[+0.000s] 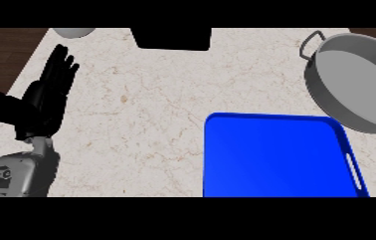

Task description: Pick the pear from the tray and place it in the pot

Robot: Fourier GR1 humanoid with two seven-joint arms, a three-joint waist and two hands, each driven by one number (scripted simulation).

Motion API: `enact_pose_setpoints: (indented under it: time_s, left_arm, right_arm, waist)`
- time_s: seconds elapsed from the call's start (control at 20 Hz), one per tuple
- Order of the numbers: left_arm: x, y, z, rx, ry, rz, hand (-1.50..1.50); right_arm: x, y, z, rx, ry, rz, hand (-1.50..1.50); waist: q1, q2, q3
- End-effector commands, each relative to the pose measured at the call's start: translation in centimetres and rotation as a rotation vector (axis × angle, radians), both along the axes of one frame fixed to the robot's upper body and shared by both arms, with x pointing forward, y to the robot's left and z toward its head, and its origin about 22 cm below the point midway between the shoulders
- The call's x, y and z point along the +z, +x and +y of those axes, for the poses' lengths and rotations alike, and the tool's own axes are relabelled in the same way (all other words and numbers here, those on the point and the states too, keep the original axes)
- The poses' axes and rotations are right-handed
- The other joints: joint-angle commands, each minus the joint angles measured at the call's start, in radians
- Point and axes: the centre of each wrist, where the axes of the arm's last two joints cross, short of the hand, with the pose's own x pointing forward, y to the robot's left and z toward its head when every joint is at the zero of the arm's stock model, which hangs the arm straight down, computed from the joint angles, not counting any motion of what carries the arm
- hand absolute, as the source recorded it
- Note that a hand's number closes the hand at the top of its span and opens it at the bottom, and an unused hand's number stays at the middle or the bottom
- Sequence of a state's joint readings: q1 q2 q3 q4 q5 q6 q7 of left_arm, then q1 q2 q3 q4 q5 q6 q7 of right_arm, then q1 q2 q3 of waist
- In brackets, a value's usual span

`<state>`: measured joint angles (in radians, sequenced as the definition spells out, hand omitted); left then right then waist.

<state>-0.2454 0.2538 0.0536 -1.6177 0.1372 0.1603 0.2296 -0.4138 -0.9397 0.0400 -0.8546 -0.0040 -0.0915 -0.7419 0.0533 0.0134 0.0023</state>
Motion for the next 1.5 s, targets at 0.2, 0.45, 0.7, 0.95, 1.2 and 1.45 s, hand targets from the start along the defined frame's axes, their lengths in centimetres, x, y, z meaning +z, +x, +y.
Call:
enact_pose_setpoints:
  time_s: [0.2,0.45,0.7,0.95,1.2,1.45]
  left_arm:
    - [0.8,0.3,0.1,-0.018,0.017,-0.007,0.00]
    - [0.1,0.4,-1.3,-0.018,0.009,-0.007,0.00]
    - [0.3,0.9,-0.2,-0.018,0.015,-0.014,0.00]
    - [-0.4,0.2,-1.4,-0.022,-0.001,-0.006,0.00]
    - [0.1,0.3,-0.8,-0.023,0.003,-0.012,0.00]
    - [-0.4,0.5,-0.6,-0.004,-0.003,-0.007,0.00]
  right_arm:
    - [-2.4,4.0,0.6,-0.065,-0.118,-0.006,1.50]
    - [-6.7,4.6,2.5,-0.077,-0.037,0.165,1.50]
    - [-6.1,4.7,1.8,0.025,0.052,0.310,-1.50]
    - [-6.3,4.9,2.0,0.174,0.278,0.305,-1.50]
    - [-6.0,4.0,0.5,0.206,0.522,0.228,-1.50]
    - [-3.5,2.9,-2.1,0.193,0.638,0.246,-1.50]
  waist:
    - [0.013,0.006,0.002]
    - [0.018,0.010,0.003]
    - [0.029,0.018,0.004]
    - [0.018,0.014,0.005]
    - [0.008,0.015,0.006]
    - [0.006,0.021,0.006]
